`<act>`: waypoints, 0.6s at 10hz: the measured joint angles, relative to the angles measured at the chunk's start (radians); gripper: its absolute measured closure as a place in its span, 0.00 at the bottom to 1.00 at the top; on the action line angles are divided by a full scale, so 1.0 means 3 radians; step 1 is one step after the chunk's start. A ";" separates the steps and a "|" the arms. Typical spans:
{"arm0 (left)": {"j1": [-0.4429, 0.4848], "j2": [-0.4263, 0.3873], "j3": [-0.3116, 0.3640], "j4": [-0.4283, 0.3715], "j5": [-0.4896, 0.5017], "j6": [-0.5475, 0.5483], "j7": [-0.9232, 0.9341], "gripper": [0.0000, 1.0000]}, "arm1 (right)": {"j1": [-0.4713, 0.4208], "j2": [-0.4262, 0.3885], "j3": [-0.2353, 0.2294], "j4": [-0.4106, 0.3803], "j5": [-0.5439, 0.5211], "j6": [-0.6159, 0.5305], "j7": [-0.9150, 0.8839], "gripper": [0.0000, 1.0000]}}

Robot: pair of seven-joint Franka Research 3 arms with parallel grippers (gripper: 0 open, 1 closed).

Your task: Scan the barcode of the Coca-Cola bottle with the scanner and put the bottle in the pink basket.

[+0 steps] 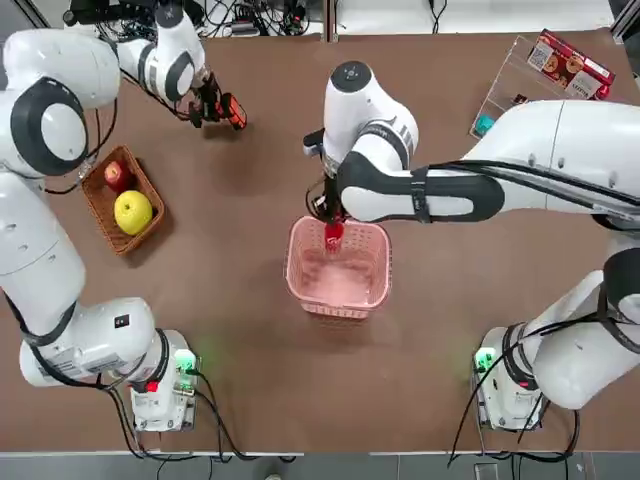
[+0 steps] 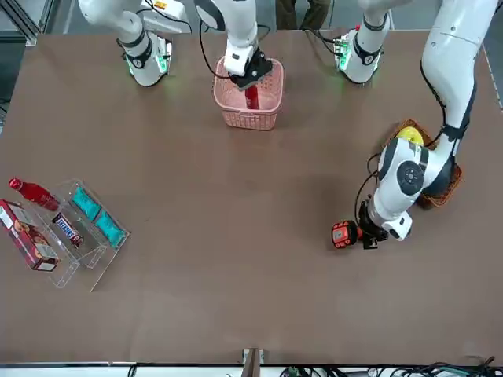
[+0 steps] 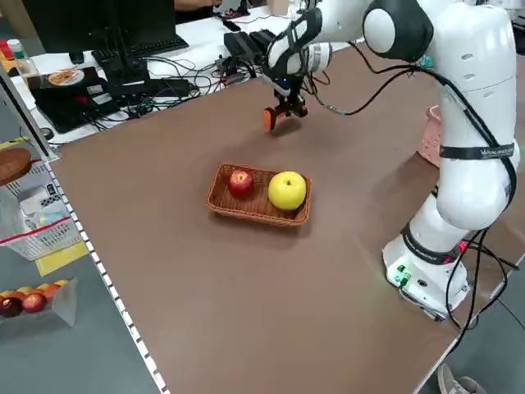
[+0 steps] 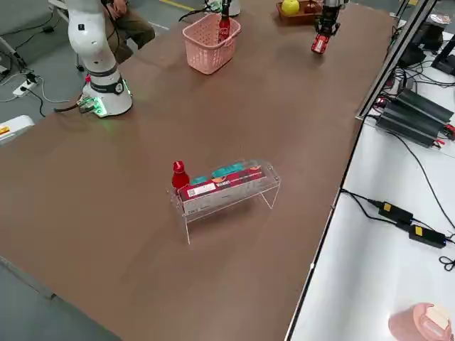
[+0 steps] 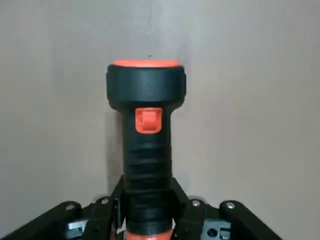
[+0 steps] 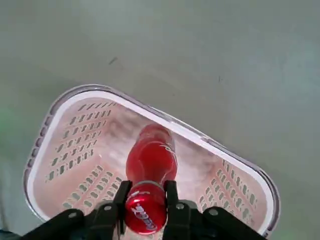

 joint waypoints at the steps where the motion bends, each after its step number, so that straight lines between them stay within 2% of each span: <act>1: 0.0012 0.0034 0.0000 -0.0023 0.0036 0.0036 0.0000 0.64 | 0.0028 0.0036 0.0000 -0.0001 -0.0079 0.0029 0.0101 0.67; 6: 0.0010 0.0067 -0.0012 -0.0142 0.0347 0.0152 0.0019 0.64 | 0.0039 0.0198 -0.0003 -0.0002 -0.0106 0.0276 0.0155 0.67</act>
